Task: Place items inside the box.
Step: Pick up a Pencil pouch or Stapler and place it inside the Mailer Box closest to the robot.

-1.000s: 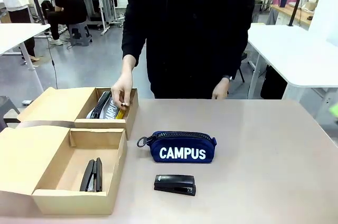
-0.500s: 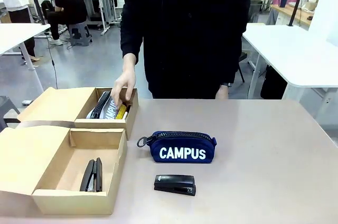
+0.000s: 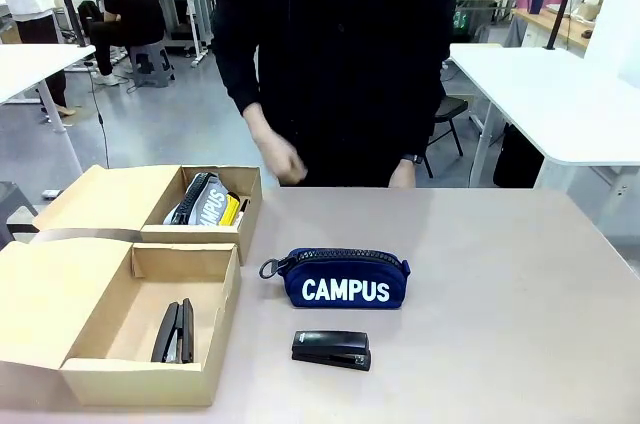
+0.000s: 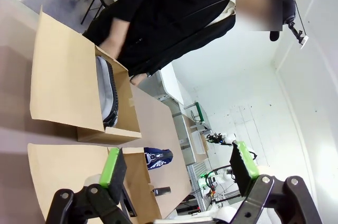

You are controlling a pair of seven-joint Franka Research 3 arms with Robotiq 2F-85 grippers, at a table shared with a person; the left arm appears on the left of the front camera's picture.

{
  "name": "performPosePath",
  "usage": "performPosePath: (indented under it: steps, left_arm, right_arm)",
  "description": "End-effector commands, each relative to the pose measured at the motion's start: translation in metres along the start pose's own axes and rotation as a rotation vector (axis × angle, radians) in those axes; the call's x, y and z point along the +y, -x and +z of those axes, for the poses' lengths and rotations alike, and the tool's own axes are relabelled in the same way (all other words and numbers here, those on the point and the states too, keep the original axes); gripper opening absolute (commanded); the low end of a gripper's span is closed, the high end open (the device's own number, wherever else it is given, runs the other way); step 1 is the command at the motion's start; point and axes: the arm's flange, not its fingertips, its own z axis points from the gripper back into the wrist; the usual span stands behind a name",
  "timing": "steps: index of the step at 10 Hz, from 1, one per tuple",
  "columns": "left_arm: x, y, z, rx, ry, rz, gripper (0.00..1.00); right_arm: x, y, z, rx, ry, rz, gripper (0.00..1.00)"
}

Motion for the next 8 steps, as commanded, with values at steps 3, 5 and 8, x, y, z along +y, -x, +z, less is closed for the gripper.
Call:
performPosePath:
  steps: [3,5,8]
  left_arm:
    - [-0.0009,0.0002,-0.0018,-0.019,0.025,-0.018,1.00]
    - [-0.0009,0.0002,-0.0018,-0.019,0.025,-0.018,1.00]
    - [-0.0009,0.0002,-0.0018,-0.019,0.025,-0.018,1.00]
  right_arm:
    - [-0.0012,0.0026,0.0066,-0.027,-0.022,0.025,1.00]
    - [-0.0012,0.0026,0.0066,-0.027,-0.022,0.025,1.00]
    - [-0.0012,0.0026,0.0066,-0.027,-0.022,0.025,1.00]
